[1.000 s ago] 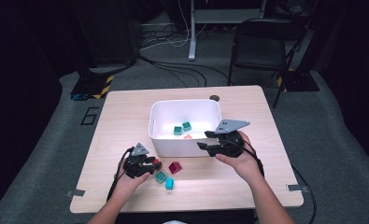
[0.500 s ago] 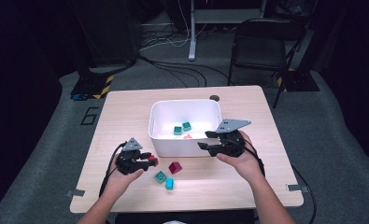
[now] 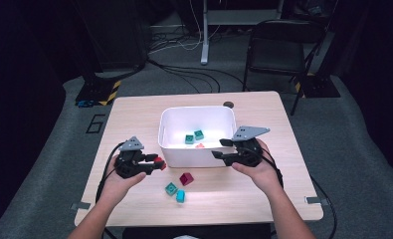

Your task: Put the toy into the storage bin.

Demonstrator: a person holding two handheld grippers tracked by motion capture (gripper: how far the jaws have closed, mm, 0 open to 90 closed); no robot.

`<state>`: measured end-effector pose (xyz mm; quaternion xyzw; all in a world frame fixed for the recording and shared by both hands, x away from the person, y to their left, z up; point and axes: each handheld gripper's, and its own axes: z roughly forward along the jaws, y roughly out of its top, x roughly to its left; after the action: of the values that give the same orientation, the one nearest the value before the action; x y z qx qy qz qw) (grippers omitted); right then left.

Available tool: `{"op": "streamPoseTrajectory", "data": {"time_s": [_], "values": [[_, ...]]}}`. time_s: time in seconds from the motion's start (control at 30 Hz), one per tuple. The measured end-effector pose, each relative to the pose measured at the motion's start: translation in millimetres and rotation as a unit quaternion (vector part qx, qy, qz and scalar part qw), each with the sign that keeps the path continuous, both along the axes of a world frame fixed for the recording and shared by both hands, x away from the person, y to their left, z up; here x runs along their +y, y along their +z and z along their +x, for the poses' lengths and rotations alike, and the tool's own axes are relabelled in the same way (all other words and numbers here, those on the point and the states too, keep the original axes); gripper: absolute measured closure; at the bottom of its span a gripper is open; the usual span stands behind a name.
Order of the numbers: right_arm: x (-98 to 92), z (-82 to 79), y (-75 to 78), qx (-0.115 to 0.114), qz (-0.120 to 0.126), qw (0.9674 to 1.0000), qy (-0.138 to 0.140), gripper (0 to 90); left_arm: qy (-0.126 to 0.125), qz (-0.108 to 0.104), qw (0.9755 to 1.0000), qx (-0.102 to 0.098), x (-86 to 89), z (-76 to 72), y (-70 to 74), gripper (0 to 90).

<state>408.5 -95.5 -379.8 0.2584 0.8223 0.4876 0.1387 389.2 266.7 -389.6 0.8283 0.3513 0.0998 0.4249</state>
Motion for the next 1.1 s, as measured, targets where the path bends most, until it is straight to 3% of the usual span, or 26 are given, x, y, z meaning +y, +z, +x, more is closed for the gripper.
{"op": "streamPoseTrajectory", "data": {"time_s": [0.27,0.53,0.83,1.1], "values": [[-2.2,1.1,0.0,0.001,0.003,1.0,-0.002,46.4,-0.012,-0.005,0.9999,-0.008,-3.0,10.8,26.3,58.8],[-4.1,1.8,-0.3,0.003,0.005,1.0,-0.003,46.4,-0.023,-0.004,0.9995,-0.019,-20.4,32.9,45.9,58.8],[-8.5,2.6,0.5,0.002,0.012,0.9999,-0.008,46.4,-0.023,-0.015,0.9994,-0.021,-41.1,69.6,54.3,58.8],[-13.3,4.0,1.0,0.004,0.017,0.9997,-0.014,46.4,-0.032,-0.008,0.9993,-0.021,-60.7,96.3,52.4,58.7]]}}
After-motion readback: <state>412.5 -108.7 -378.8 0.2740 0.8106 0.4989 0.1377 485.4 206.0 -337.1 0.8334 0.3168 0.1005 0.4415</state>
